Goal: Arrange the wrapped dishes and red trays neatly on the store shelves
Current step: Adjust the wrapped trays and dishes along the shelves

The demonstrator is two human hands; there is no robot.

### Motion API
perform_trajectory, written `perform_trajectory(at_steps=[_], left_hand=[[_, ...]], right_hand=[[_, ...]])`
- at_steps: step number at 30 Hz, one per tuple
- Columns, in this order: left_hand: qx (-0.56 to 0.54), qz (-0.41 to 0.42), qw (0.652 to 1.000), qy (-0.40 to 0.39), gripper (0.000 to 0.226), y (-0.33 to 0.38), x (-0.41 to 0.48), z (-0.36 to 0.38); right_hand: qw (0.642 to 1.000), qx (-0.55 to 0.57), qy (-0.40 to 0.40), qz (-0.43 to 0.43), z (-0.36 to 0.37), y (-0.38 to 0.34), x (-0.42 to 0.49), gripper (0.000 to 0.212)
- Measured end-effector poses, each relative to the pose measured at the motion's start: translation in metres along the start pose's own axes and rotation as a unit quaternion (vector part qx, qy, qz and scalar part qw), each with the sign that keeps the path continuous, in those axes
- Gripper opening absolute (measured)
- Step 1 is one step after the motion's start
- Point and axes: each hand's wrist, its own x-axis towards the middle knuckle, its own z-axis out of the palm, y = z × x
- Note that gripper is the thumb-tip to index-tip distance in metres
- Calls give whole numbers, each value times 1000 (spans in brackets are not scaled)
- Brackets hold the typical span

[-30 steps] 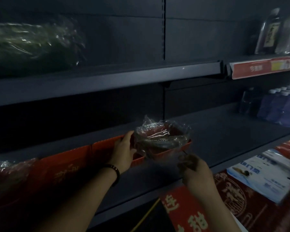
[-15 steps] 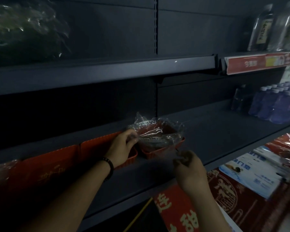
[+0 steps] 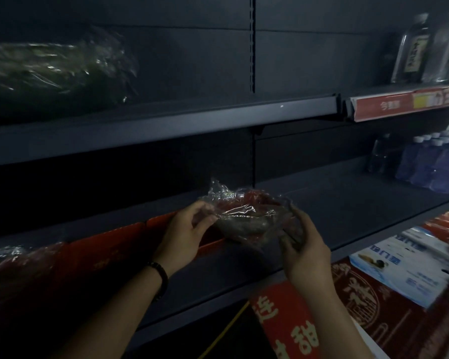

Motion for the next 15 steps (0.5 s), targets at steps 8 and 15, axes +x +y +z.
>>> perform_trajectory(at_steps=[8,15], left_hand=[[2,-22,999,30,13,31,-53,-41],[9,-35,997,67,17,60,-95,-78]], right_hand=[[998,-6,-25,-60,0,-28,-22,42],[991,-9,-72,-113,-3,-72,-59,26]])
